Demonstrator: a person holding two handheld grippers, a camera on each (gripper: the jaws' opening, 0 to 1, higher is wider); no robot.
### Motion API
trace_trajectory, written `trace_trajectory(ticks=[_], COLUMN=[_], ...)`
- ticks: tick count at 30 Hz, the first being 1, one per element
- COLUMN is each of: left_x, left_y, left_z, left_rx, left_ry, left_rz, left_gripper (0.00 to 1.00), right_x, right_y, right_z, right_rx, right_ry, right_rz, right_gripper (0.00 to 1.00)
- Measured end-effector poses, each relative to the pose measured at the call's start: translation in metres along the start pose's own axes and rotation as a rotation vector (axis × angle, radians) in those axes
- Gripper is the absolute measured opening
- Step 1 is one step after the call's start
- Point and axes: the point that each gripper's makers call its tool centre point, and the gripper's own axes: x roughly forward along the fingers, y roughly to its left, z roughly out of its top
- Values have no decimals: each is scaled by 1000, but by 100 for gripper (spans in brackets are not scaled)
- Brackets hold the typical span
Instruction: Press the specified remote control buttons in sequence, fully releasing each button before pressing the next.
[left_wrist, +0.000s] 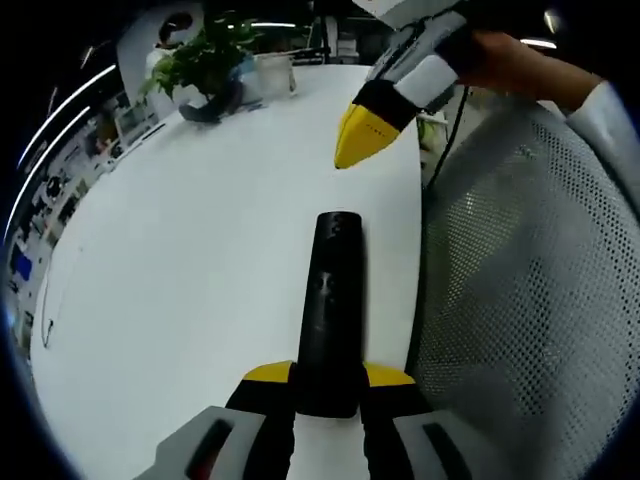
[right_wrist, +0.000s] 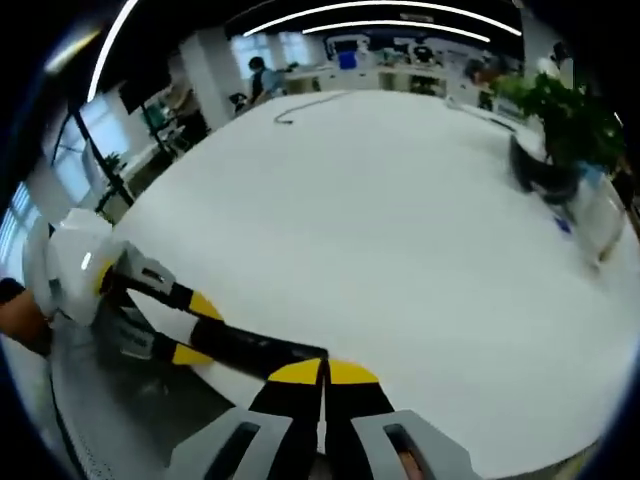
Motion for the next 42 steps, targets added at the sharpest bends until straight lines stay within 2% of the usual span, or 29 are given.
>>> trace_trajectory(ticks=[6, 10, 17, 20, 27, 35, 38, 42], left_x=[0, 0, -1, 0, 0, 0, 0, 0], left_y=[-2, -4, -3, -4, -3, -4, -4, -4], left_z=[1, 2, 2, 2, 2, 2, 2, 3], left_rx=[1, -3, -28, -21, -27, -27, -25, -23], left_ry=[-101, -131, -172, -177, -190, -196, -199, -201], left_rz=[16, 30, 30, 35, 41, 39, 37, 36], left_gripper=[24, 24, 24, 24, 24, 24, 24, 24], right_x=[18, 22, 23, 24, 27, 25, 27, 29], right_y=[-7, -5, -5, 4, 0, 1, 8, 12], right_z=[4, -1, -4, -12, -16, -17, -18, -19], right_rx=[25, 131, 212, 247, 218, 251, 269, 214], right_ry=[11, 25, 21, 78, 92, 94, 103, 115], right_rz=[-3, 35, 59, 100, 58, 71, 115, 104], right_gripper=[0, 0, 0, 0, 0, 0, 0, 0])
